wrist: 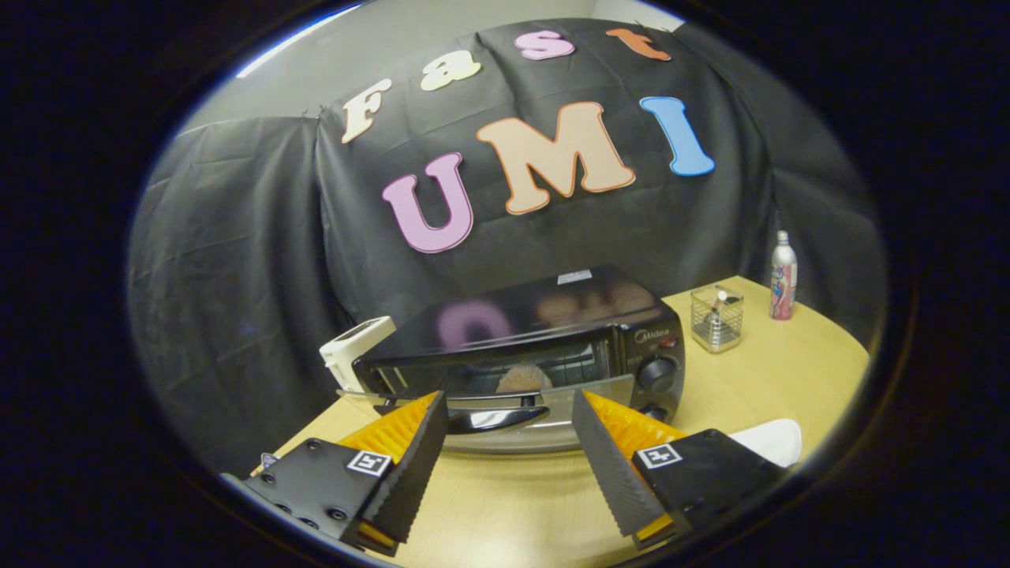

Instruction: Open the toaster oven, put the food inside, and close the toaster oven door.

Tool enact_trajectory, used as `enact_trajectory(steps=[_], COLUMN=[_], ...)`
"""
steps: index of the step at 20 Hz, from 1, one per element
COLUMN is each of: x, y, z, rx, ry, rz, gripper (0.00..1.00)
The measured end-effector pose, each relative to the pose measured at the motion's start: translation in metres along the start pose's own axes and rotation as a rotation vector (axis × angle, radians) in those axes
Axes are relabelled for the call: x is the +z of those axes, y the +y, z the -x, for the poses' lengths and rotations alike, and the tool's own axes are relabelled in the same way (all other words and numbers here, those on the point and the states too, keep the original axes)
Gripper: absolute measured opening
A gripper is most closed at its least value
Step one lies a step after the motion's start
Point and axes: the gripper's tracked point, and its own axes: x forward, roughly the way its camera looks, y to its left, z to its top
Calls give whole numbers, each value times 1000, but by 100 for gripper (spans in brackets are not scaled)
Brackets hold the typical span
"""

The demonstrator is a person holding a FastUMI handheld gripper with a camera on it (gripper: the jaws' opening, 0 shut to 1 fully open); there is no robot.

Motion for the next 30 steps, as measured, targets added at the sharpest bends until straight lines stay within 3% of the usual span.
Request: enact_trajectory(steps=[9, 18, 30], x=[52, 88, 140], y=[4, -24, -63], z=[-15, 17, 63], rx=[3, -25, -54], ry=[-76, -124, -204], rz=[29, 105, 113], gripper=[94, 95, 97])
